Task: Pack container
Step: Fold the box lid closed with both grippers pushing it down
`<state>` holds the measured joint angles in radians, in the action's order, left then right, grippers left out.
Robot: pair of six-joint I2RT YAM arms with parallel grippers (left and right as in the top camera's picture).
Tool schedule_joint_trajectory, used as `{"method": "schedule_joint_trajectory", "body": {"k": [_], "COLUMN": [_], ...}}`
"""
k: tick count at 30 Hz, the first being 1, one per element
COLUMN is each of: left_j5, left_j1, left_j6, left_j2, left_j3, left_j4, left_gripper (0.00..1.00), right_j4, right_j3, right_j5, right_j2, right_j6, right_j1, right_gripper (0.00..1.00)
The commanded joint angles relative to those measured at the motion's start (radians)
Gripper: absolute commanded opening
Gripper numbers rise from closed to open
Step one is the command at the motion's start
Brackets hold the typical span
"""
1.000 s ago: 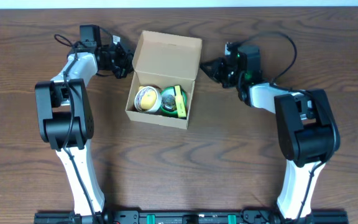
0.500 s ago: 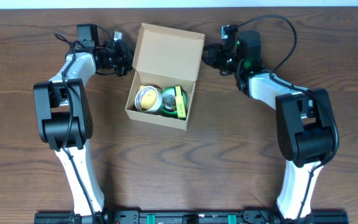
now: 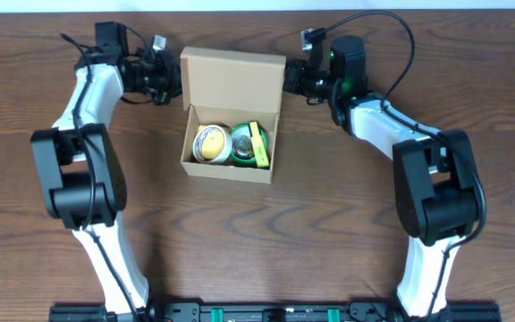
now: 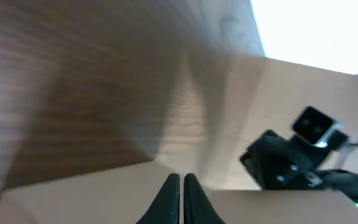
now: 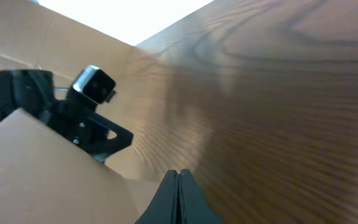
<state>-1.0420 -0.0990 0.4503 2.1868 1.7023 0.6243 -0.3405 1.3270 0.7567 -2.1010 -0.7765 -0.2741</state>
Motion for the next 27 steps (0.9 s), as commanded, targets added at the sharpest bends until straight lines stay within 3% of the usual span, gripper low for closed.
{"method": "schedule_joint_trajectory", "body": {"k": [1, 13, 22, 27], "left_j5": [0.118, 0.251, 0.430, 0.621], "left_j1": [0.000, 0.002, 0.002, 0.027], "left_j6": [-0.117, -0.193, -0.250, -0.261], "left_j2": [-0.069, -0.145, -0.221, -0.293], "left_j3": [0.018, 0.018, 0.022, 0.022], "left_j4": [0.056, 0.259, 0.420, 0.499], "left_gripper": [0.05, 0.05, 0.05, 0.05], "right_j4": [0.032, 0.290, 0.448, 0.555], "right_j3": [0.019, 0.019, 0.019, 0.019], "right_j5": [0.007, -0.064, -0.068, -0.141], "right_j2": [0.061, 0.208, 0.280, 0.325], "right_j6": [0.060, 0.208, 0.304, 0.348], "right_j1": [-0.023, -0.057, -0.112, -0.180], "right_gripper": [0.01, 0.01, 0.01, 0.01]}}
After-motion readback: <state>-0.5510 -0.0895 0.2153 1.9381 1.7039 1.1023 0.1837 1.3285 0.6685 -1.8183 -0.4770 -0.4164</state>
